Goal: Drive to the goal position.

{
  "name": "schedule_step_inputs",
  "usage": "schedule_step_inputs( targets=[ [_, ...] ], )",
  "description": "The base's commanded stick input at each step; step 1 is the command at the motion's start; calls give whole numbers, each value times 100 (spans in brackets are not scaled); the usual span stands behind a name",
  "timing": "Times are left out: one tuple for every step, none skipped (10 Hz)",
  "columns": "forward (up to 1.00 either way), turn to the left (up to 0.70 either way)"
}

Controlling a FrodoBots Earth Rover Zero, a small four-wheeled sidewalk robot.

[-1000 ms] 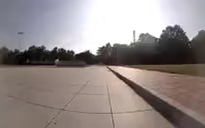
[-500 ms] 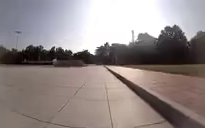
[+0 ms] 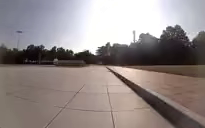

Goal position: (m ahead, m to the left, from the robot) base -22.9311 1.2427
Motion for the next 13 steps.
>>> schedule_step_inputs(
  targets=[
    [70,1],
    [70,1],
    [70,1],
    [70,1],
    [70,1],
    [70,1],
    [70,1],
    [70,1],
    [59,1],
    [13,0],
    [0,0],
    [0,0],
    [0,0]
  ],
)
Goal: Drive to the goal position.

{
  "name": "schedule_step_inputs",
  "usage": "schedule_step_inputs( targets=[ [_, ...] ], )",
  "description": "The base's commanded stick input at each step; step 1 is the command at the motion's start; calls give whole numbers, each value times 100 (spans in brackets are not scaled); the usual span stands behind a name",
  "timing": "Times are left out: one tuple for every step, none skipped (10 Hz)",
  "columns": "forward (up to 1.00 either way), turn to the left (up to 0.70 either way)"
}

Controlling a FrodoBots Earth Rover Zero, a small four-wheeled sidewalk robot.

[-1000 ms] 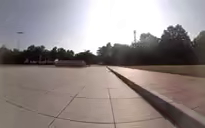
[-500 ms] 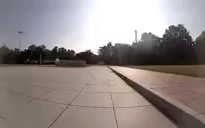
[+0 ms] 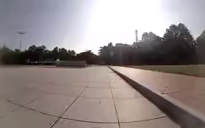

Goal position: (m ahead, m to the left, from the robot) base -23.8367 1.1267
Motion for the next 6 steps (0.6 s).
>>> schedule_step_inputs(
  targets=[
    [0,0],
    [0,0],
    [0,0],
    [0,0],
    [0,0],
    [0,0]
  ],
)
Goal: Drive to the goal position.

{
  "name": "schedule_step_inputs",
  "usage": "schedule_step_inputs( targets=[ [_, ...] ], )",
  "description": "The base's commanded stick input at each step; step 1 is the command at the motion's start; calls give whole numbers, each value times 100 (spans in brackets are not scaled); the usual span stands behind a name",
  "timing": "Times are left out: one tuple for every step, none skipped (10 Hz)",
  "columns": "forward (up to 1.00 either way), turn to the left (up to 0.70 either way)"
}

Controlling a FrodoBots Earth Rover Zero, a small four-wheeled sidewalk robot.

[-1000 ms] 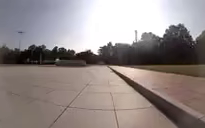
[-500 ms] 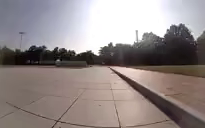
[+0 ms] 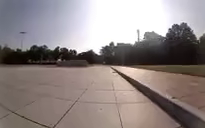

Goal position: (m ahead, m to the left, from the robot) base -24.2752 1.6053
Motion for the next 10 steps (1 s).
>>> schedule_step_inputs(
  targets=[
    [0,11],
    [0,70],
    [0,70],
    [0,70],
    [0,70],
    [0,70],
    [0,70],
    [0,70],
    [0,70],
    [0,70]
  ],
)
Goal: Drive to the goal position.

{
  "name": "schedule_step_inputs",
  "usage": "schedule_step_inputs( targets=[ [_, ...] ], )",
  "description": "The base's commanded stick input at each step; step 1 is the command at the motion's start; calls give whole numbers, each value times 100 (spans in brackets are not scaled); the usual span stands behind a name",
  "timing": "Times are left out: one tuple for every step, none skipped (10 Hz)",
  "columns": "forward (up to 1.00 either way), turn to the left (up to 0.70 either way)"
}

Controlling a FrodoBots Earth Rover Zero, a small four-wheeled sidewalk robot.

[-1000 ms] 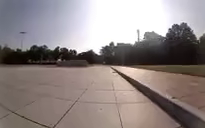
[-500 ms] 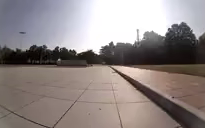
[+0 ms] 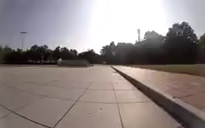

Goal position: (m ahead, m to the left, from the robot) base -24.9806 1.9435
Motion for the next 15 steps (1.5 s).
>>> schedule_step_inputs(
  targets=[
    [0,70],
    [0,70],
    [0,70],
    [0,70],
    [0,70],
    [0,70],
    [0,70],
    [0,70],
    [0,70],
    [0,70],
    [0,70],
    [0,70],
    [0,70],
    [0,70],
    [0,70]
  ],
)
